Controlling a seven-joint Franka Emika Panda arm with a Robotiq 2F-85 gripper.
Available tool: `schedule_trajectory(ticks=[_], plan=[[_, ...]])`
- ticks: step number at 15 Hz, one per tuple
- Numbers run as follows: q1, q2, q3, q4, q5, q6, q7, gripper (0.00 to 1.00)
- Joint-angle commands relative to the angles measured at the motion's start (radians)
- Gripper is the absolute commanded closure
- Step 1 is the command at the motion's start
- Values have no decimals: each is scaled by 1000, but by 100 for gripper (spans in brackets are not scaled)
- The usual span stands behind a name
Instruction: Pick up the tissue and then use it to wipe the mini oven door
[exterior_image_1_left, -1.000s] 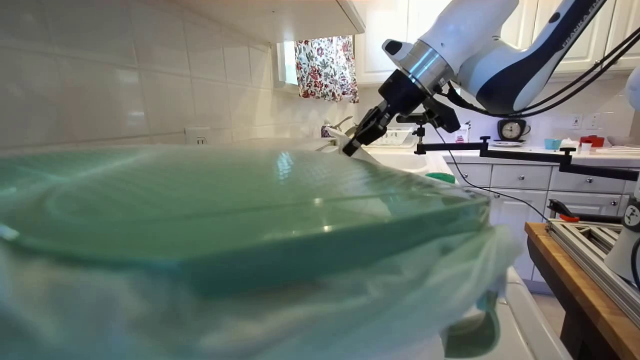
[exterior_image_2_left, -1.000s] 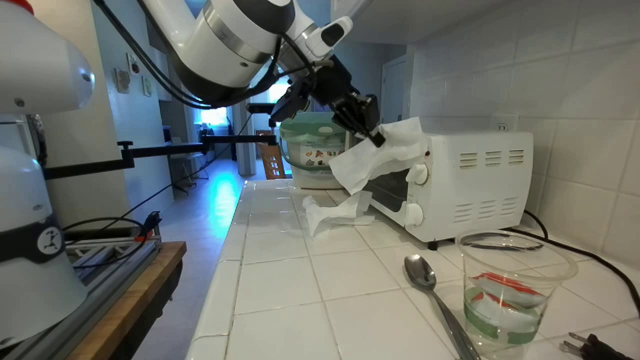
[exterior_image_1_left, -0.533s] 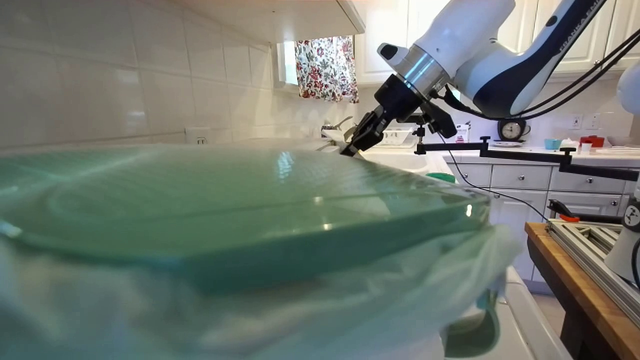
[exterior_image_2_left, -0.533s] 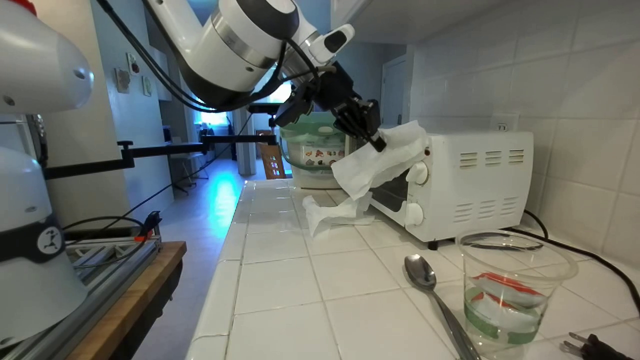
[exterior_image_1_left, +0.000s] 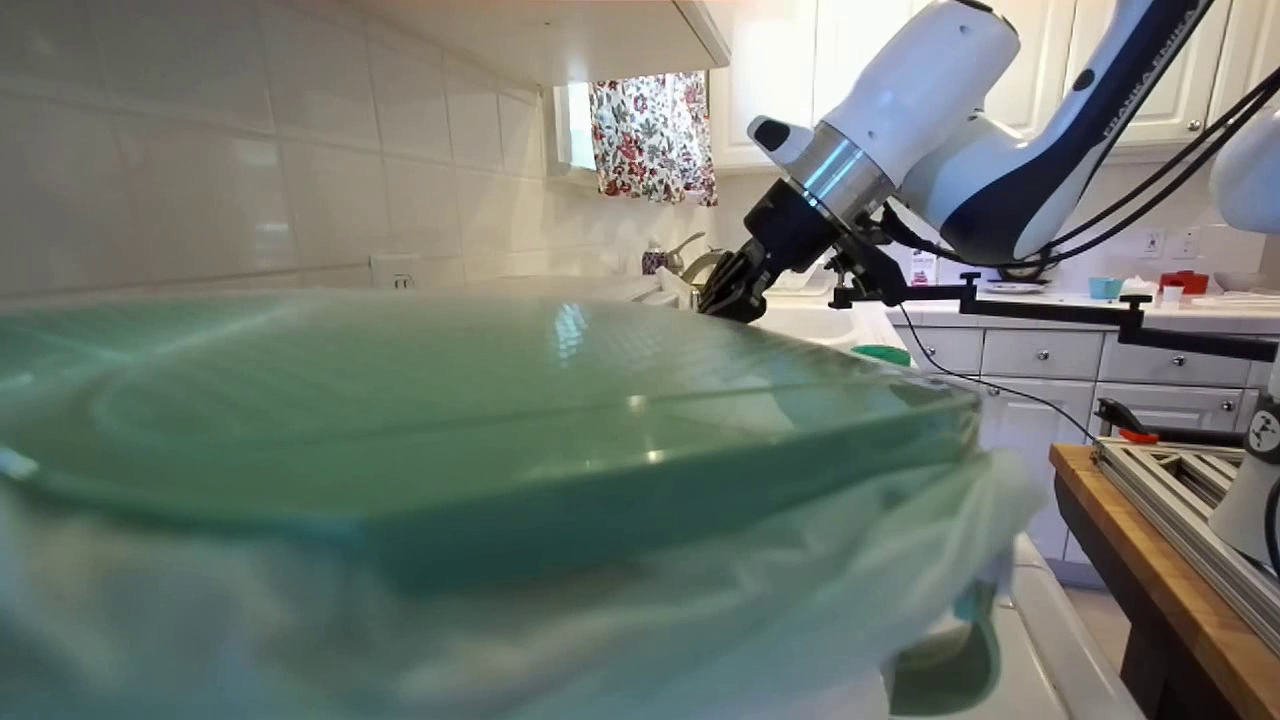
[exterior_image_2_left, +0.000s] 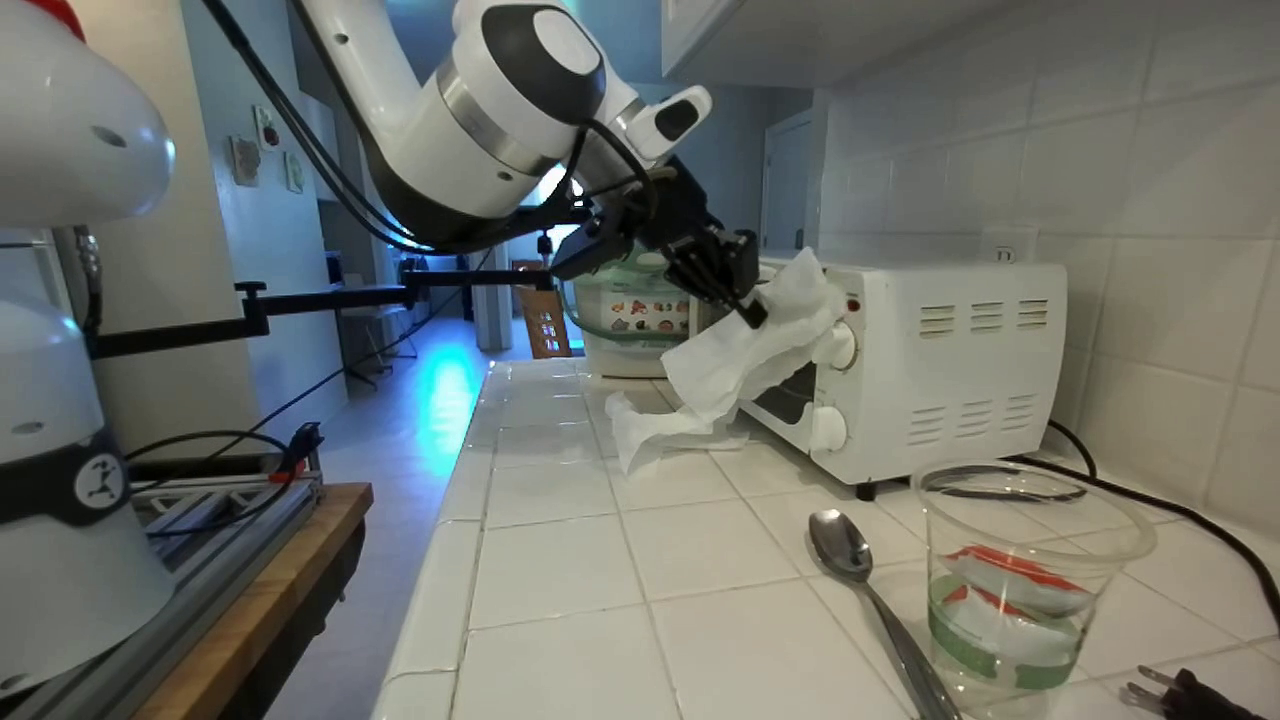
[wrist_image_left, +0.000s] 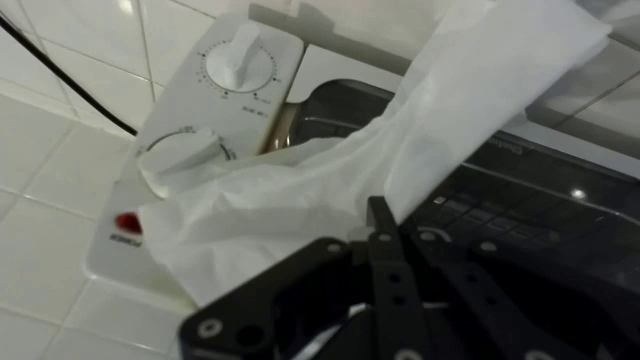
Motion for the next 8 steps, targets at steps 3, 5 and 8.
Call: schedule_trajectory(ticks=[3,5,8], plan=[[-207,-156,246,32,55,152,-31,100],[-241,-206,304,65,71,170,-25,100],[-271,-198,416,79,292,145,-225,100]])
